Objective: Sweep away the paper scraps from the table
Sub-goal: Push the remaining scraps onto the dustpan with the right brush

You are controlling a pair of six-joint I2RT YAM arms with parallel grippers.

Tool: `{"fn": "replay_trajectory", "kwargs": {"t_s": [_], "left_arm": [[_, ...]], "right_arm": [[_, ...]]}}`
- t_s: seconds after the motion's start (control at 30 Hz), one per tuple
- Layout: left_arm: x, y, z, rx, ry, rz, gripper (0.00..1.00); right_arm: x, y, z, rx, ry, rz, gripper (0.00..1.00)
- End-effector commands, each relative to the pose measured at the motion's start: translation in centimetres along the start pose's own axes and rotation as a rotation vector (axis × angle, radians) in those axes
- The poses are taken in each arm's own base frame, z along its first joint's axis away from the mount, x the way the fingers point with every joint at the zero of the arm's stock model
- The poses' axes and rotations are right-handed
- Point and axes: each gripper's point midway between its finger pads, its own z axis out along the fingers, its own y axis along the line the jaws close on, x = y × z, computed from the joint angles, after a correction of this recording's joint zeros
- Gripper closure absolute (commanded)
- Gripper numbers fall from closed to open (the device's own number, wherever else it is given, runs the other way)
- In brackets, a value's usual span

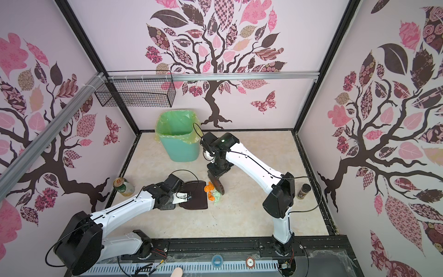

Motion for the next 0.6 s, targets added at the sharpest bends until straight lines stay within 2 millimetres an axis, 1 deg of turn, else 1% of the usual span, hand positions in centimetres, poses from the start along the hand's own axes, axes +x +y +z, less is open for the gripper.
{"fn": "replay_trajectory", "kwargs": {"t_s": [0.0, 0.07, 0.17, 0.23, 0.3, 0.37, 0.43, 0.5, 0.57], "left_arm": [[-0.8, 0.4, -0.2, 0.008, -0.021, -0.033, 1.0], [-0.9, 0.3, -0.1, 0.013, -0.021, -0.03, 1.0], [-0.9, 0.1, -0.1, 0.017, -0.022, -0.025, 1.0], [-0.8, 0.0, 0.0, 0.02, -0.022, -0.024, 1.0], [-0.8, -0.2, 0.0, 0.024, -0.021, -0.021, 1.0], [-0.7, -0.4, 0.1, 0.026, -0.018, -0.014, 1.0], [-0.5, -0.7, 0.2, 0.025, -0.02, -0.004, 1.0], [-0.4, -1.0, 0.2, 0.027, -0.026, 0.011, 1.0], [-0.3, -1.3, 0.1, 0.027, -0.034, 0.027, 1.0]], "right_arm": [[-0.4, 2.4, -0.3, -0.117, 0.008, 0.034, 1.0], [-0.9, 2.5, -1.2, -0.122, -0.028, 0.047, 1.0], [-1.6, 2.2, -2.8, -0.121, -0.085, 0.065, 1.0], [-2.0, 1.1, -4.2, -0.097, -0.132, 0.097, 1.0], [-1.8, -1.0, -5.8, -0.047, -0.167, 0.145, 1.0], [-0.7, -3.6, -7.1, 0.022, -0.177, 0.197, 1.0], [0.9, -5.4, -7.8, 0.066, -0.165, 0.243, 1.0], [2.9, -5.9, -7.4, 0.081, -0.127, 0.28, 1.0], [4.6, -5.2, -6.5, 0.04, -0.079, 0.314, 1.0]]}}
